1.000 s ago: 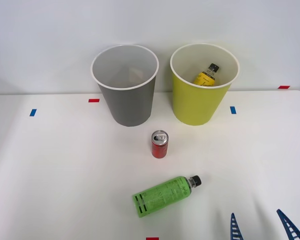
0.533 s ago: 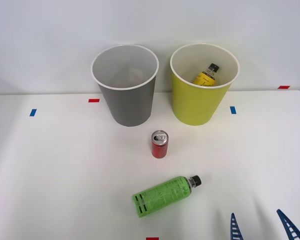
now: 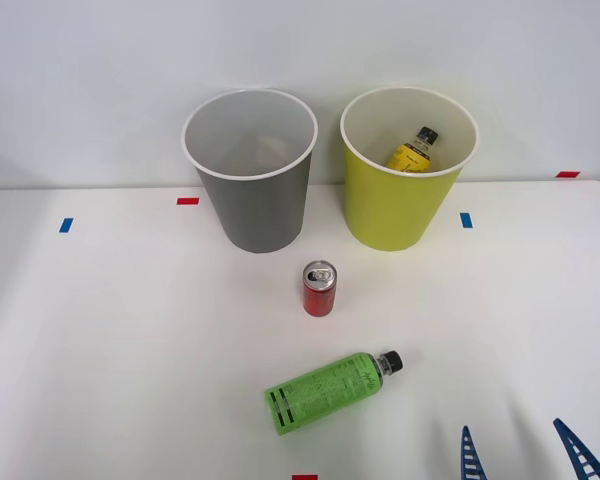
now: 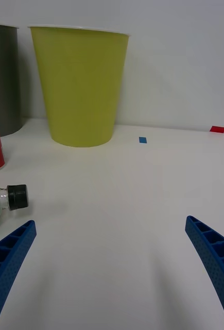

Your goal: Put cans in the gray bin, plastic bottles in the light green bin

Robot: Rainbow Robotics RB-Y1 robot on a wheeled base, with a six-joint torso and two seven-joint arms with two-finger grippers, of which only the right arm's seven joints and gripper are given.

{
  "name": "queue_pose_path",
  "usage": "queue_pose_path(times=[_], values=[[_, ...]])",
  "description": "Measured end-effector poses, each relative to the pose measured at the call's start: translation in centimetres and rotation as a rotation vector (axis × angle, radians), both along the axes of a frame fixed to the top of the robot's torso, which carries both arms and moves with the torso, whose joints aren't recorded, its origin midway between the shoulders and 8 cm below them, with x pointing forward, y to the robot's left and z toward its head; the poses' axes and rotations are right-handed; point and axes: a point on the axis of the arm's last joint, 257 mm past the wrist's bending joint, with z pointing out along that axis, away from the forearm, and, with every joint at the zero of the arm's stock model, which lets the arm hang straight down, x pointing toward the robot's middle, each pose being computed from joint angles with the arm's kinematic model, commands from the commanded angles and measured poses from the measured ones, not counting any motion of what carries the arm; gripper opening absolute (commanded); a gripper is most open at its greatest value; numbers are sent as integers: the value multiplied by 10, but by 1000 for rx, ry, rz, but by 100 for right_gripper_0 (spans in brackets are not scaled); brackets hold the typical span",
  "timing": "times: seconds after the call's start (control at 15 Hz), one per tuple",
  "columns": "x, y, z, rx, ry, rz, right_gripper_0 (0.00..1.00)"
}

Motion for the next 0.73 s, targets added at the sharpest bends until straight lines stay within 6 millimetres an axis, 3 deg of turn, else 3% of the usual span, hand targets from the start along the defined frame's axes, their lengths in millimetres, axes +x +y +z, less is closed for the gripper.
queue_pose_path(times=[0.73], values=[[0, 0, 0, 0, 0, 0, 100]])
